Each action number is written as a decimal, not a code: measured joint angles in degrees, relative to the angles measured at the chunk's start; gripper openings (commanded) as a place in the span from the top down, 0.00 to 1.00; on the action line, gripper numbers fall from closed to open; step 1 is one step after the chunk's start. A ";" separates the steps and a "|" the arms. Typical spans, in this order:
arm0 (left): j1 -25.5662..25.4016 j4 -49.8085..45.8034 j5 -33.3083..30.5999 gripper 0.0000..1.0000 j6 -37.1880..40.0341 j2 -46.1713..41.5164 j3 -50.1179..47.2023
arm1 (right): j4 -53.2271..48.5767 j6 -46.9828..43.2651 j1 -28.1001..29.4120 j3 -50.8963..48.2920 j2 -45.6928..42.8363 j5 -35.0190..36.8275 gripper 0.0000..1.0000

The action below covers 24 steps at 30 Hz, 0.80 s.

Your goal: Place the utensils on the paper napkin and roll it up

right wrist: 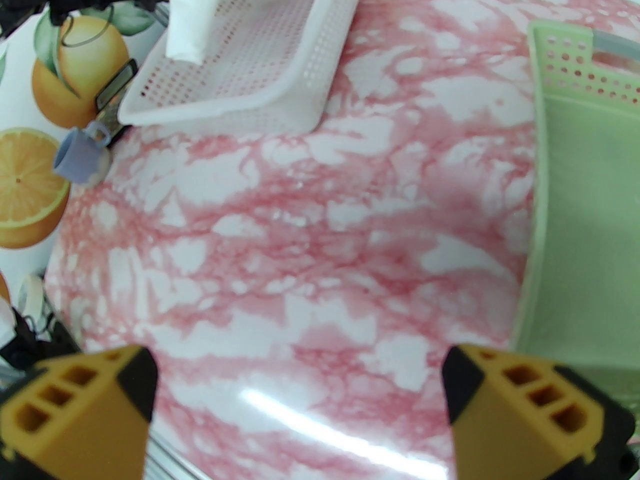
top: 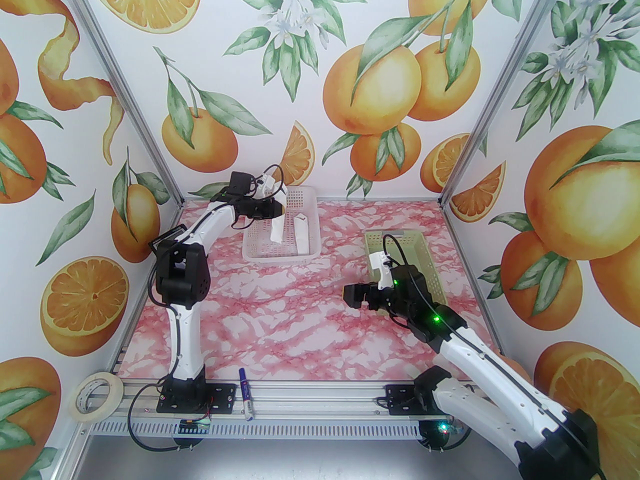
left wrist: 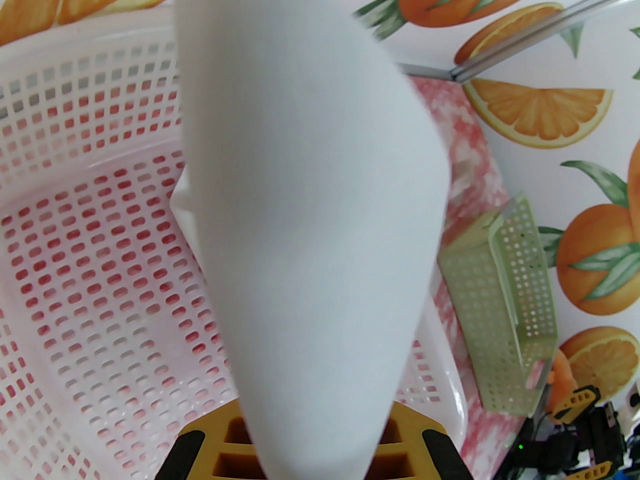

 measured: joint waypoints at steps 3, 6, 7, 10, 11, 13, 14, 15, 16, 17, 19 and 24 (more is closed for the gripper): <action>-0.74 -0.72 -1.46 1.00 -0.94 2.19 1.66 | -0.02 0.00 0.00 0.00 0.00 0.00 0.00; -1.49 -2.14 -2.73 1.00 -1.55 4.55 3.63 | 0.00 0.00 0.00 0.00 -0.26 -0.02 0.00; -1.73 -2.54 -3.08 1.00 -1.73 5.25 4.26 | 0.00 -0.02 0.00 0.00 -0.35 -0.02 0.00; -2.36 -3.19 -4.37 1.00 -2.78 7.02 5.35 | 0.00 -0.02 0.00 -0.04 -0.37 -0.02 0.00; -2.49 -3.50 -4.70 1.00 -3.02 7.39 5.49 | 0.00 -0.04 0.00 -0.09 -0.37 -0.02 0.00; -2.75 -3.74 -5.46 1.00 -3.74 8.20 5.75 | 0.00 -0.07 0.00 -0.13 -0.35 -0.02 0.00; -2.89 -3.87 -5.75 1.00 -4.07 8.61 5.99 | 0.00 -0.07 0.00 -0.15 -0.35 -0.02 0.00; -2.97 -3.98 -6.01 1.00 -4.33 9.01 6.12 | 0.00 -0.15 0.00 -0.15 -0.35 -0.02 0.00; -2.99 -4.07 -6.23 1.00 -4.50 9.38 6.29 | 0.00 -0.20 0.00 -0.15 -0.35 -0.02 0.00; -3.02 -4.11 -6.45 1.00 -4.70 9.75 6.43 | 0.02 -0.22 0.00 -0.15 -0.35 -0.02 0.00; -3.02 -4.37 -6.93 1.00 -5.31 10.51 6.82 | 0.02 -0.22 0.00 -0.17 -0.35 -0.02 0.00; -3.15 -4.79 -7.58 1.00 -6.58 12.13 7.82 | 0.04 -0.22 0.00 -0.22 -0.24 -0.02 0.00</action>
